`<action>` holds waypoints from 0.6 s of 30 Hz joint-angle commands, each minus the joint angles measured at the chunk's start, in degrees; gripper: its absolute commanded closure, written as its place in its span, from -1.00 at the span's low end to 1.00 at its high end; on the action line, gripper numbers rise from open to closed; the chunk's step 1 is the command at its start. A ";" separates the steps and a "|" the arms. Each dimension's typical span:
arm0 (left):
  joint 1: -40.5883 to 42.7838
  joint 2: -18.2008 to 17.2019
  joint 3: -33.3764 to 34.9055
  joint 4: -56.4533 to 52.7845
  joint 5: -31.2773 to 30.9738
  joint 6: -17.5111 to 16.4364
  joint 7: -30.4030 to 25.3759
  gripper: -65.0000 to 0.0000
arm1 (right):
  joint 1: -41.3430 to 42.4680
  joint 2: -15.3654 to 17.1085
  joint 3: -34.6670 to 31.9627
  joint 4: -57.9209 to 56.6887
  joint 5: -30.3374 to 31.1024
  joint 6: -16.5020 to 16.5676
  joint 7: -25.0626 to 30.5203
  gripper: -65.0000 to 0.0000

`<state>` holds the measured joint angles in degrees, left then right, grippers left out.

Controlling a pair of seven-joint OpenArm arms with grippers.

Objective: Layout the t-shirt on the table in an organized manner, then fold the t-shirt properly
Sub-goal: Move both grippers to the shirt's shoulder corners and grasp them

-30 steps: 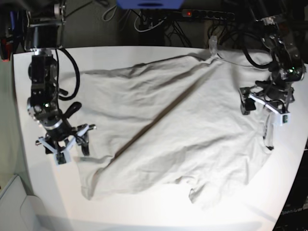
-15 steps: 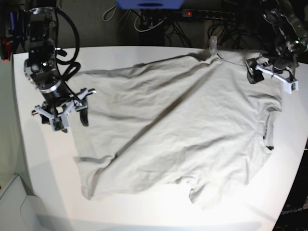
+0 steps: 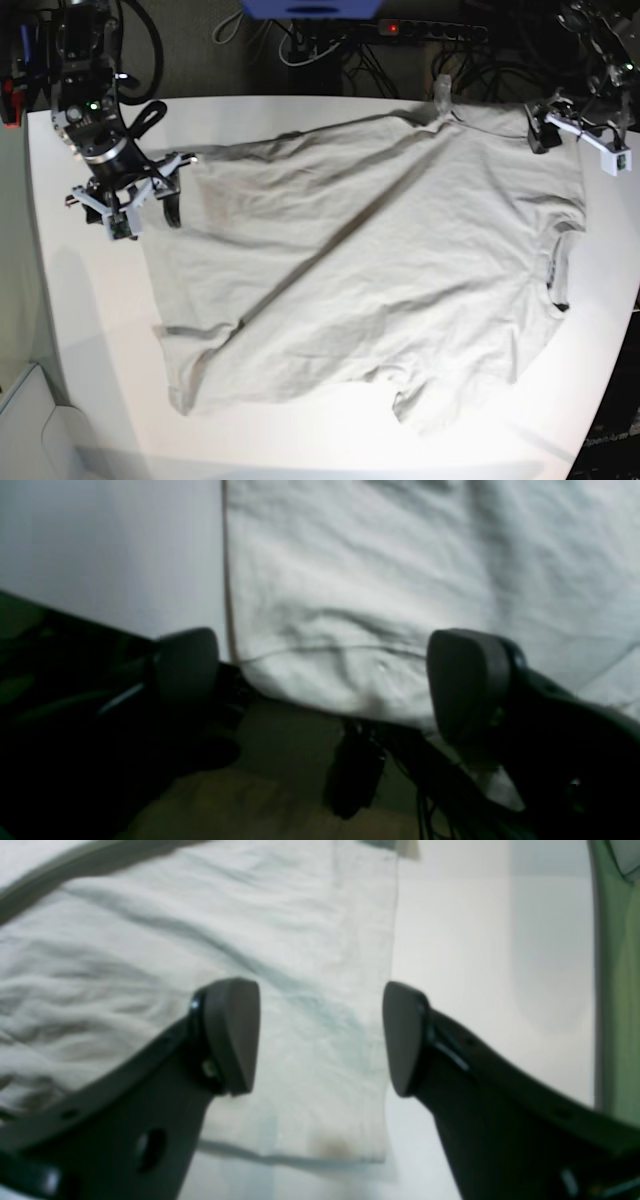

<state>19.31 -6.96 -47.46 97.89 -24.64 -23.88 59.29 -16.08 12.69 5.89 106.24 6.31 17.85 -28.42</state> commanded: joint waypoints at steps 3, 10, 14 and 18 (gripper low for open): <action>0.07 -0.64 -0.05 -2.99 -0.19 -0.43 -0.69 -1.00 | 0.03 0.63 0.31 0.97 0.42 0.31 1.48 -0.18; 0.07 -0.73 -0.41 -7.20 -0.19 -0.08 -5.70 -1.00 | -0.06 0.72 0.75 0.97 0.24 0.31 1.48 -0.18; 0.07 -1.17 -0.41 -7.03 -0.19 0.01 -5.79 -1.00 | -0.06 0.63 1.01 0.80 0.24 0.31 1.48 -0.18; -0.01 -1.35 -0.23 -6.77 -0.19 0.01 -5.79 -1.00 | -0.06 0.63 1.01 0.62 0.24 0.31 1.48 -0.18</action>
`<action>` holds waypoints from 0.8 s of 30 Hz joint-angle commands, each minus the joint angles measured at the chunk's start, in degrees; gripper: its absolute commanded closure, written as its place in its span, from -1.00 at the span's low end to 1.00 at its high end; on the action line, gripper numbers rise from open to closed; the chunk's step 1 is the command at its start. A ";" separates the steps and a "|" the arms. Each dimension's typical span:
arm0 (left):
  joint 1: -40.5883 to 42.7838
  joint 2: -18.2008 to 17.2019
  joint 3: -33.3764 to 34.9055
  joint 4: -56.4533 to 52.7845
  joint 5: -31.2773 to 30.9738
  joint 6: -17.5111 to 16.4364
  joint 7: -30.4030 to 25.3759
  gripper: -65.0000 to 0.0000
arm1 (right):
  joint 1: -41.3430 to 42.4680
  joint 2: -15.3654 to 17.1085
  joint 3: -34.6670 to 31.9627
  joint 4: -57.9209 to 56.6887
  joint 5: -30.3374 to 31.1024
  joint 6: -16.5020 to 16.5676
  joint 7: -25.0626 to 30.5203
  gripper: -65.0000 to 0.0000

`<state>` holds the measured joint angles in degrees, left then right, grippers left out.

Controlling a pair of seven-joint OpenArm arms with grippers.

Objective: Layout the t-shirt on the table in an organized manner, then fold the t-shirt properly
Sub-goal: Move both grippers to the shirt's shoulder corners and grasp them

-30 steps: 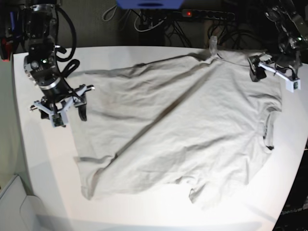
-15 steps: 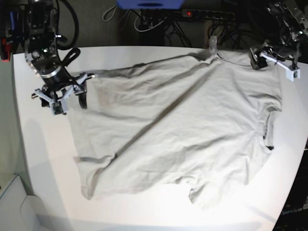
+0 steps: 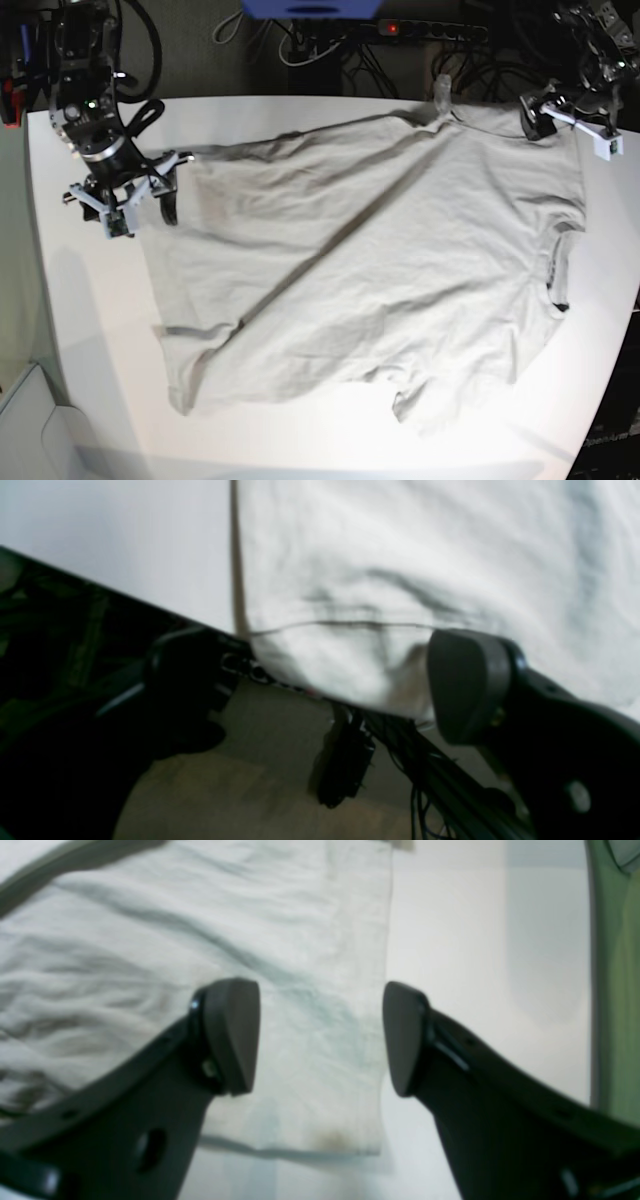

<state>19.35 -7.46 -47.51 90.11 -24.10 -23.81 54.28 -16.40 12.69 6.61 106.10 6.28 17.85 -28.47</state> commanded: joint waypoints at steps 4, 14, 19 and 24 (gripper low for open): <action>-2.08 -1.02 -0.01 -0.39 1.11 -0.05 -0.70 -1.00 | 0.27 0.63 0.29 0.66 0.27 0.31 1.44 -0.18; -4.28 0.21 0.08 -0.65 4.45 -0.49 -0.17 -0.29 | -0.96 0.63 0.29 0.58 0.27 0.31 1.52 -0.17; -4.37 0.39 0.08 -0.74 4.62 -0.14 -0.17 0.64 | -1.66 0.63 0.29 0.58 0.27 0.31 1.52 -0.17; -4.28 0.48 0.08 -0.74 4.27 -0.14 -0.17 0.95 | -2.28 0.63 0.29 0.58 0.27 0.31 1.26 -0.18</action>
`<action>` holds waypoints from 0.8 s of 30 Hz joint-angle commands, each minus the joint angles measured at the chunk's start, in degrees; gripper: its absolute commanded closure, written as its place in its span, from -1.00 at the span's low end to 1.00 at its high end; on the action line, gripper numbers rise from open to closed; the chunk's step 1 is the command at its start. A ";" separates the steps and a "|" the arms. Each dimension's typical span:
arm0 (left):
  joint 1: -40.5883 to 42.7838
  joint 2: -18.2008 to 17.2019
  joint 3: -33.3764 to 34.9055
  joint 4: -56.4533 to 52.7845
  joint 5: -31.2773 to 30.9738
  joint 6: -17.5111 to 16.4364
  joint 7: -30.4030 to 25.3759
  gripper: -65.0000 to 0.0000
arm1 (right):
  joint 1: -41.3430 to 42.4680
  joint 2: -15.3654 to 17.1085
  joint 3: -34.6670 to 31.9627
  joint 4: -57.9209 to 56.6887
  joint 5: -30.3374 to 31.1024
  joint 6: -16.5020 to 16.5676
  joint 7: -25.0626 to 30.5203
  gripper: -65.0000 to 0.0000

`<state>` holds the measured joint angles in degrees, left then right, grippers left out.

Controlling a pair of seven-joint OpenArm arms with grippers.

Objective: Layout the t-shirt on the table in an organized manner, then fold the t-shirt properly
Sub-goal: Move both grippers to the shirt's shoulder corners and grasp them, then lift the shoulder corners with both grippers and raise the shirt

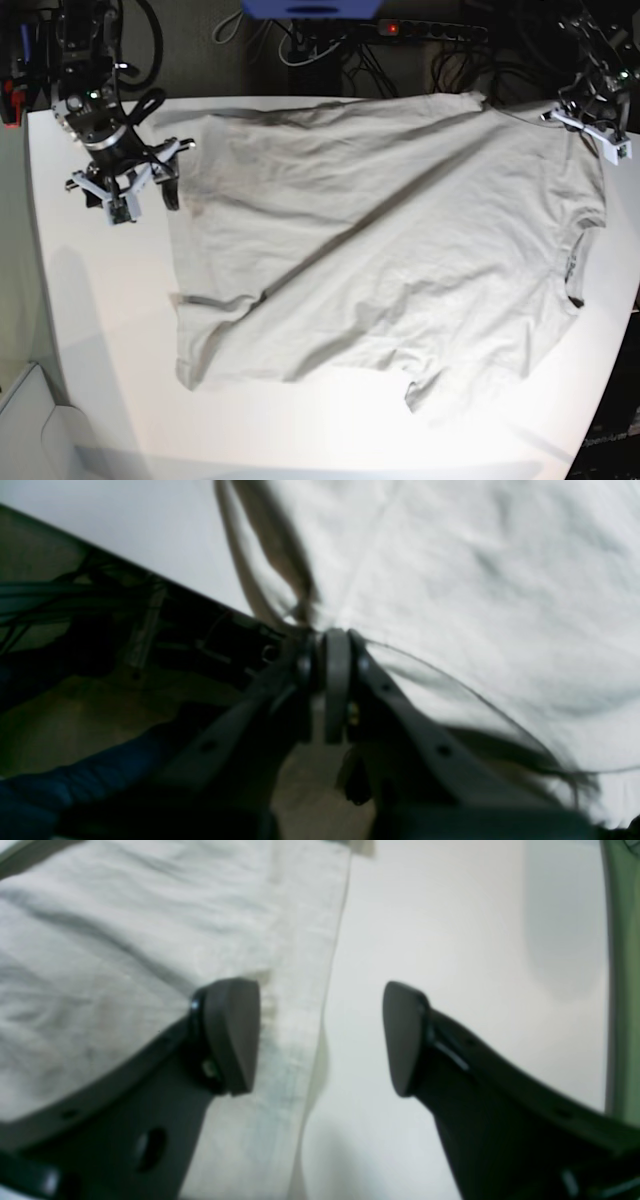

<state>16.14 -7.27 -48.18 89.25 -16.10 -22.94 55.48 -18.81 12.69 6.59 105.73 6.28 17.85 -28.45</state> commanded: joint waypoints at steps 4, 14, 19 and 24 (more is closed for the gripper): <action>-0.98 0.28 0.76 0.20 -3.81 -1.02 -1.37 0.99 | -1.98 0.63 0.14 1.30 0.27 0.40 1.41 -0.18; -1.15 4.15 0.76 10.40 -3.37 -1.02 3.11 0.99 | -3.92 0.63 0.05 1.30 0.27 0.40 1.50 -0.18; -2.56 4.67 0.32 14.44 -3.37 -0.93 7.07 0.99 | -4.44 0.63 0.05 1.48 0.27 0.48 1.50 -0.18; -2.38 4.67 0.23 17.08 -3.37 -0.93 7.86 0.99 | -6.03 0.63 0.31 2.00 0.27 7.69 1.59 -0.18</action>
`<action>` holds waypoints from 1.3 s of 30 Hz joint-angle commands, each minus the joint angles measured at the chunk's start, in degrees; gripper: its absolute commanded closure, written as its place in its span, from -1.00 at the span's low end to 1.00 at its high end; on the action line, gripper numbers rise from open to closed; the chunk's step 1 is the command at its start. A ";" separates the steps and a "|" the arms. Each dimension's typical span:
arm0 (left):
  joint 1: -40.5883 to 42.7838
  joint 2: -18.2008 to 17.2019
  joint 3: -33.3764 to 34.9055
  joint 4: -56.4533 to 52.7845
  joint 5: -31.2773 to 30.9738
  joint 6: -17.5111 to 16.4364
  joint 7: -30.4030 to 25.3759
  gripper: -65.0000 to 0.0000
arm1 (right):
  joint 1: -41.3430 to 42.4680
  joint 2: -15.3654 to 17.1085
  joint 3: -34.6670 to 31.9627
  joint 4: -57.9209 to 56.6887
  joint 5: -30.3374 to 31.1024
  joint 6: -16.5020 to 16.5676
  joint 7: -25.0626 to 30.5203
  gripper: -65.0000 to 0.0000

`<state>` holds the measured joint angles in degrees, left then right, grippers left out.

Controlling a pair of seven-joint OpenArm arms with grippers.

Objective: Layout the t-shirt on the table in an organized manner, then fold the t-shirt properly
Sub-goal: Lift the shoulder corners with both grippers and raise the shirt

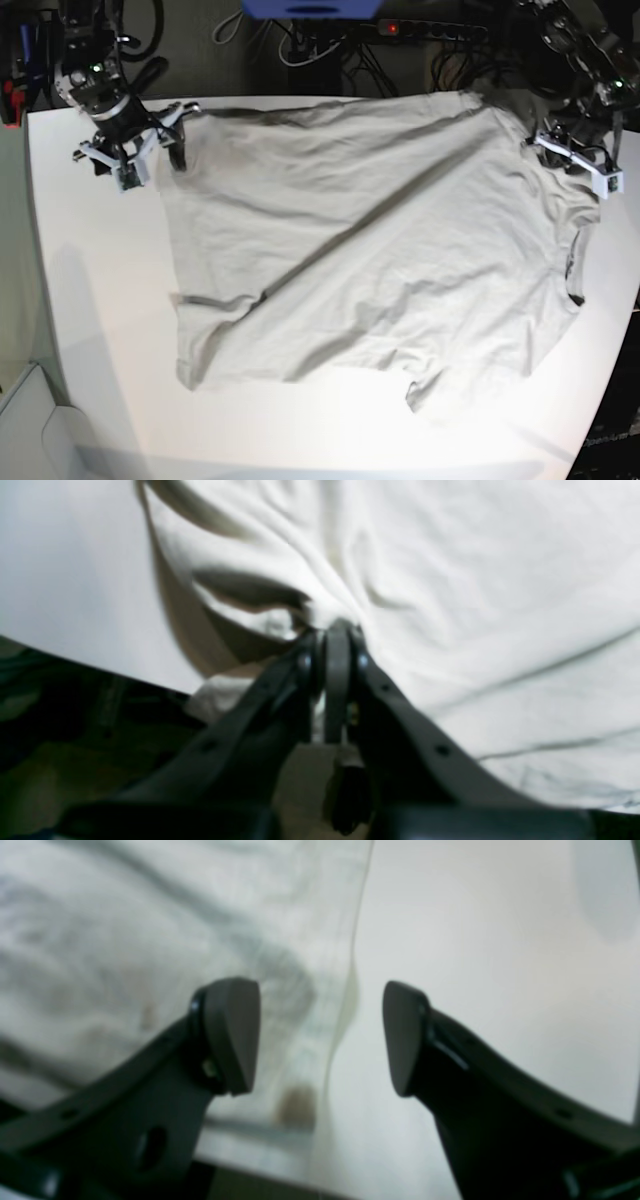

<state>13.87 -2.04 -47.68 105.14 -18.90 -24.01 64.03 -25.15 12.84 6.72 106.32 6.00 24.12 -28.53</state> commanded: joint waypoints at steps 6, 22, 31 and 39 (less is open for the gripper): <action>-0.02 -0.64 -0.28 1.36 -0.58 0.14 -0.69 0.99 | -0.13 0.48 0.27 1.33 0.55 5.02 1.33 -0.19; -0.46 -0.73 -0.28 1.36 -0.58 0.14 -0.69 0.99 | -5.05 0.65 1.15 1.24 0.46 5.11 1.59 -0.41; -0.46 -0.73 -0.28 1.36 -0.58 0.14 -0.69 0.99 | -4.35 0.83 1.06 -3.69 0.46 5.11 1.59 -0.41; -0.37 -0.73 -0.28 1.36 -0.67 0.14 -0.69 0.99 | -3.38 0.57 0.62 -4.48 0.46 5.11 1.59 -0.22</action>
<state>13.63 -2.07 -47.79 105.43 -18.92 -24.03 64.10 -28.82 13.13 7.16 100.99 6.04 27.83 -28.12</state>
